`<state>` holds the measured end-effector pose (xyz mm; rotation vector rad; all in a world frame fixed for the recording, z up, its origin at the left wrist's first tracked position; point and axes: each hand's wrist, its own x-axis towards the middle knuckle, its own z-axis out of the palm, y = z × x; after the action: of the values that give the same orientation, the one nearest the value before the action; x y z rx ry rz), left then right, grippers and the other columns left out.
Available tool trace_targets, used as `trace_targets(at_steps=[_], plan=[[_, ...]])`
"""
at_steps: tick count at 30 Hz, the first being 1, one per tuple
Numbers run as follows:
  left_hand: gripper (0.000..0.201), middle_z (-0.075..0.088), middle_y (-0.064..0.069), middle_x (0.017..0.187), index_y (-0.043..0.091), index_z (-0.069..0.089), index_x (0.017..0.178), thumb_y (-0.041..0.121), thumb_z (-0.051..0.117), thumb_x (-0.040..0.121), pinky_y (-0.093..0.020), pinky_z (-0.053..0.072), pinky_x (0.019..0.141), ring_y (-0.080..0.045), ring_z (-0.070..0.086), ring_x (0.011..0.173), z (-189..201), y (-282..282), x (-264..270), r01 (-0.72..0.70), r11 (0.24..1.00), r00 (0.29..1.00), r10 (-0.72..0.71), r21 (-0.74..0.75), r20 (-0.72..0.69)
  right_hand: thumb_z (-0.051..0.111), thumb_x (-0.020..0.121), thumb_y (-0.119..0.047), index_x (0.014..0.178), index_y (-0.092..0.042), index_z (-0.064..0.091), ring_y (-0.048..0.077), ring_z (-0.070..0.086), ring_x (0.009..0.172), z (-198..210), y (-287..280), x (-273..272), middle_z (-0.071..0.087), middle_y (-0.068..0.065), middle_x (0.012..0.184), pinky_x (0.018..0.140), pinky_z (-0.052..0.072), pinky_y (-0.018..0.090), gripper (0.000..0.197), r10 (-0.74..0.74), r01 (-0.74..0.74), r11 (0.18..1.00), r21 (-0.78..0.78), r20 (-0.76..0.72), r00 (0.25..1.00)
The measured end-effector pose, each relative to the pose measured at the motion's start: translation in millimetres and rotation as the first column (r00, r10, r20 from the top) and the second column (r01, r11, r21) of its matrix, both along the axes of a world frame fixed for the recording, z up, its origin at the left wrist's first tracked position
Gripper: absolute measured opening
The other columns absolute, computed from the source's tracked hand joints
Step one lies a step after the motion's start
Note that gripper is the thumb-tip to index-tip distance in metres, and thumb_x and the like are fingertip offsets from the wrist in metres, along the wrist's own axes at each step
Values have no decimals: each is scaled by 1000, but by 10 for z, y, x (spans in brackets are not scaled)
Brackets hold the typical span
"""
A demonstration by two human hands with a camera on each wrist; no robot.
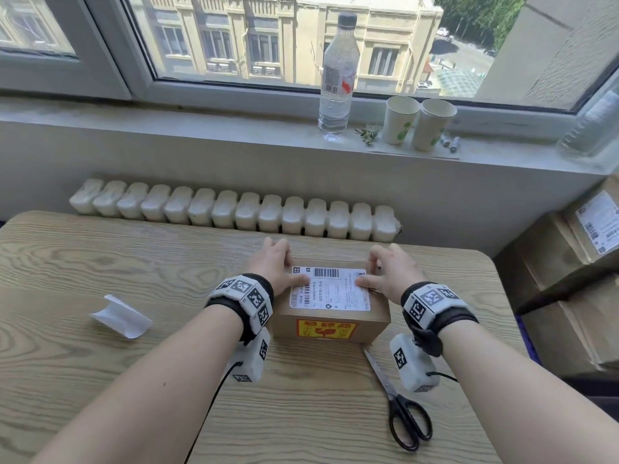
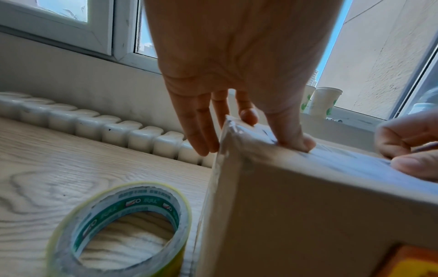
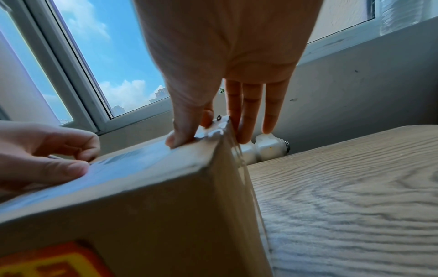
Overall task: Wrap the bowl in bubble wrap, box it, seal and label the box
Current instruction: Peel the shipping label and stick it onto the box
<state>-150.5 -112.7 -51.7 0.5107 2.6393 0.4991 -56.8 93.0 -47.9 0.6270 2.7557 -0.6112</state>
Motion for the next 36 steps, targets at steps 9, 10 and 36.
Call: trace_targets(at_steps=[9, 10, 36], plan=[[37, 50, 0, 97, 20, 44, 78, 55, 54, 86, -30, 38, 70, -19, 51, 80, -23, 97, -147, 15, 995, 996, -23, -96, -87, 56, 87, -52, 72, -21, 49, 18, 51, 82, 42, 20, -153, 49, -5, 80, 72, 40, 32, 35, 37, -35, 990, 140, -10, 999], [38, 51, -1, 99, 20, 44, 79, 56, 52, 87, -31, 39, 70, -20, 51, 81, -20, 101, -148, 17, 994, 996, -26, -111, -85, 55, 87, -55, 72, -21, 49, 18, 52, 81, 53, -1, -159, 49, -5, 80, 71, 41, 32, 38, 43, -43, 986, 163, 6, 999], [27, 55, -1, 100, 15, 46, 108, 26, 62, 89, -28, 41, 75, -17, 53, 87, 28, -154, 67, -118, 988, 990, 108, 101, 91, 56, 93, -31, 124, -21, 49, 25, 56, 112, 120, -118, -1, 62, 4, 119, 88, 43, 33, 34, -72, 74, 990, 122, -23, 997]])
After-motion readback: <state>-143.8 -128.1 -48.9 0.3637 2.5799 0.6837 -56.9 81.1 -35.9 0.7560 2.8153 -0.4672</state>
